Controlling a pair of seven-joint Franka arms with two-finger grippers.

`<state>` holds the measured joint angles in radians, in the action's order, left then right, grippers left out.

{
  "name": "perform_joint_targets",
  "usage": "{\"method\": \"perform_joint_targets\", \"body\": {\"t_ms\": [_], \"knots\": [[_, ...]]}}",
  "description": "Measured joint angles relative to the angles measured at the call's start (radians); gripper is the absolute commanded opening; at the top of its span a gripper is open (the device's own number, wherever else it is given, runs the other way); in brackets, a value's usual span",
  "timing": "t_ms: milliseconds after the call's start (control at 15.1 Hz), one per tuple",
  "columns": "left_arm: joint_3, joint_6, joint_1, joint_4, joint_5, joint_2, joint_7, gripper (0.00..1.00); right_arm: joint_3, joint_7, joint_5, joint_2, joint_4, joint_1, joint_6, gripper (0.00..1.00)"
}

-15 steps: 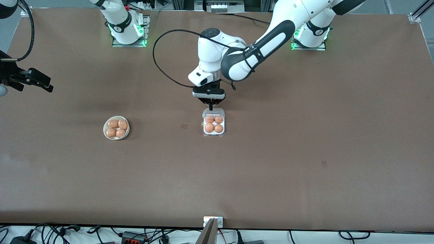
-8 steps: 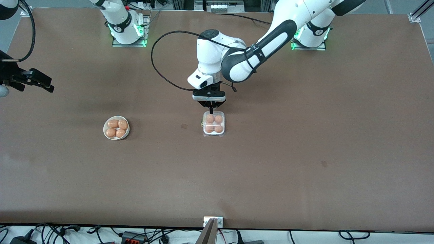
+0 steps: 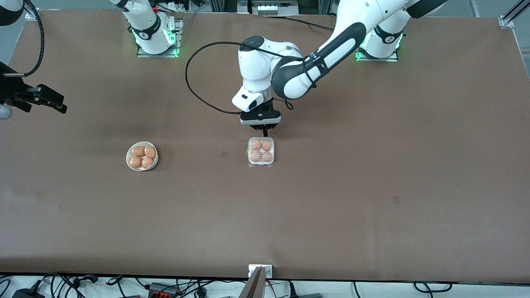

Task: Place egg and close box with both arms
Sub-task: 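Press the lid down onto the egg box with the left gripper, then lift the left gripper up off the closed egg box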

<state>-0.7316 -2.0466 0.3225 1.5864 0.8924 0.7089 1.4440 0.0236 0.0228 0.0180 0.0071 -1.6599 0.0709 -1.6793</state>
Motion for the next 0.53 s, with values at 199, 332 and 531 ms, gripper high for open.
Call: {"method": "perform_joint_targets", "body": {"t_ms": [199,332,531], "knots": [[-0.066,0.228,0.002,-0.024,-0.082,-0.008,-0.121,0.01,0.000,0.000,0.000,0.000,0.000,0.000,-0.001,1.00],[-0.102,0.390,0.006,-0.048,-0.141,-0.010,-0.229,0.01,0.000,0.000,0.000,0.000,0.000,0.000,-0.001,1.00],[-0.125,0.556,0.009,-0.075,-0.191,-0.011,-0.366,0.01,0.000,0.000,0.000,0.000,0.000,0.000,-0.001,1.00]]}}
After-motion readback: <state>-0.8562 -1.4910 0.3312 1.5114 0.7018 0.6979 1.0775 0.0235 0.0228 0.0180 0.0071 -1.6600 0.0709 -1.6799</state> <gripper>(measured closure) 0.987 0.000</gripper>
